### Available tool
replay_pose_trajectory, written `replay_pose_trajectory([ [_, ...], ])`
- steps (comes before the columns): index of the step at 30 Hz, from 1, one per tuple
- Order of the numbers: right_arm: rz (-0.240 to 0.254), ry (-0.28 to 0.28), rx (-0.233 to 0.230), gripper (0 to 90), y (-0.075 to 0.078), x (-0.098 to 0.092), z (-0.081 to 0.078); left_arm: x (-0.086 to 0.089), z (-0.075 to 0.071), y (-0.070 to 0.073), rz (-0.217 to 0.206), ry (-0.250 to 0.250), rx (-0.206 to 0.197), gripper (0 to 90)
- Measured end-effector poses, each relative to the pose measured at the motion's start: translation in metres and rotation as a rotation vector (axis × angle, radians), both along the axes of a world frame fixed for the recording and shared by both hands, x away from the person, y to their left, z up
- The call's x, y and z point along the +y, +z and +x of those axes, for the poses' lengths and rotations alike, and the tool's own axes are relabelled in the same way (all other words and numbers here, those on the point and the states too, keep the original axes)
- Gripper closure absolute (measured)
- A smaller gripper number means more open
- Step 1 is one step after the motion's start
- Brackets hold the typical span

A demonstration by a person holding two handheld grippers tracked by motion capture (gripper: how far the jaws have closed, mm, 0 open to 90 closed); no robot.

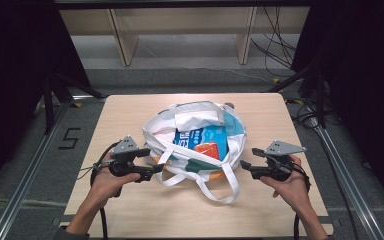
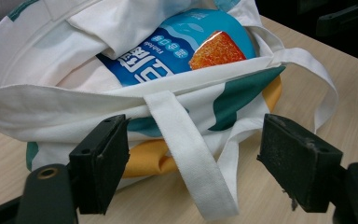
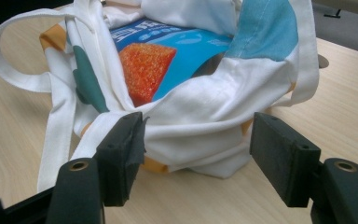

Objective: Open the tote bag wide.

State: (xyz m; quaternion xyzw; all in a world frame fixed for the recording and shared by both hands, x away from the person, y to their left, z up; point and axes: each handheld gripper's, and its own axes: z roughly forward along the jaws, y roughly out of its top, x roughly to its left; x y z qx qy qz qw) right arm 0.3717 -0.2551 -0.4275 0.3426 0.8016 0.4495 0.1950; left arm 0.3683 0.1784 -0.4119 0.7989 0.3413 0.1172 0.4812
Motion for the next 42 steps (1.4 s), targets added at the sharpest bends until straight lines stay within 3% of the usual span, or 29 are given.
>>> replay_pose_trajectory([
  [1, 0.003, -0.002, 0.029, 36.0, 0.000, 0.000, -0.002, 0.000, -0.001, 0.000, -0.001, -0.002, 0.002, 23.1],
  [8, 0.011, -0.013, 0.018, 35.3, -0.004, -0.004, -0.007, 0.001, -0.010, -0.004, -0.005, -0.005, 0.002, 21.8],
  [9, 0.021, -0.012, 0.046, 35.2, -0.004, -0.004, -0.009, 0.001, -0.011, -0.005, -0.006, -0.010, 0.004, 21.7],
  [10, 0.019, -0.022, 0.025, 35.2, -0.005, -0.004, -0.009, 0.001, -0.012, -0.006, -0.005, -0.006, 0.003, 21.6],
  [12, 0.013, -0.026, 0.048, 35.2, -0.005, -0.006, -0.011, 0.001, -0.014, -0.008, 0.001, -0.004, 0.006, 21.4],
  [13, 0.007, -0.016, 0.019, 35.1, -0.007, -0.007, -0.010, 0.001, -0.015, -0.008, 0.006, -0.004, 0.005, 21.3],
  [16, 0.019, -0.033, 0.048, 35.1, -0.008, -0.007, -0.015, 0.001, -0.019, -0.012, -0.005, -0.004, 0.008, 21.2],
  [17, 0.006, -0.015, 0.014, 35.0, -0.008, -0.009, -0.013, 0.001, -0.020, -0.013, -0.004, -0.002, 0.005, 21.2],
  [18, 0.016, -0.031, 0.060, 35.0, -0.008, -0.008, -0.017, 0.000, -0.021, -0.015, -0.014, 0.001, 0.000, 21.2],
  [20, 0.009, -0.018, 0.025, 34.9, -0.010, -0.010, -0.017, 0.000, -0.023, -0.017, -0.014, -0.010, 0.006, 21.1],
  [21, 0.020, -0.017, 0.048, 34.8, -0.010, -0.009, -0.019, 0.000, -0.024, -0.018, -0.014, -0.010, 0.010, 21.1],
  [25, 0.020, -0.036, 0.057, 33.6, -0.013, -0.010, -0.025, 0.002, -0.029, -0.023, -0.010, -0.004, 0.013, 20.9],
  [27, 0.002, -0.021, 0.025, 32.9, -0.015, -0.014, -0.024, 0.003, -0.032, -0.027, -0.016, -0.008, 0.016, 20.8],
  [28, 0.018, -0.039, 0.066, 31.9, -0.016, -0.013, -0.028, 0.003, -0.033, -0.028, -0.015, -0.008, 0.017, 20.7],
  [31, 0.023, -0.040, 0.085, 30.9, -0.019, -0.015, -0.031, 0.005, -0.035, -0.033, -0.004, -0.024, 0.012, 20.4],
  [32, 0.013, -0.039, 0.054, 30.2, -0.021, -0.017, -0.030, 0.005, -0.037, -0.034, -0.005, -0.019, 0.014, 20.3],
  [33, 0.020, -0.051, 0.079, 29.1, -0.022, -0.017, -0.033, 0.006, -0.038, -0.036, -0.002, -0.015, 0.012, 20.3],
  [35, 0.016, -0.046, 0.069, 27.8, -0.024, -0.019, -0.034, 0.006, -0.040, -0.040, -0.014, -0.014, 0.021, 20.3],
  [37, 0.042, -0.065, 0.084, 25.9, -0.026, -0.018, -0.038, 0.007, -0.042, -0.045, -0.017, -0.015, 0.028, 20.2],
  [38, 0.038, -0.049, 0.062, 25.6, -0.027, -0.019, -0.037, 0.008, -0.042, -0.046, -0.010, -0.023, 0.028, 20.1],
  [41, 0.059, -0.065, 0.079, 24.3, -0.029, -0.018, -0.042, 0.010, -0.045, -0.051, -0.015, -0.022, 0.027, 20.0],
  [42, 0.032, -0.059, 0.052, 23.7, -0.029, -0.019, -0.042, 0.010, -0.046, -0.053, -0.018, -0.020, 0.031, 19.8],
])
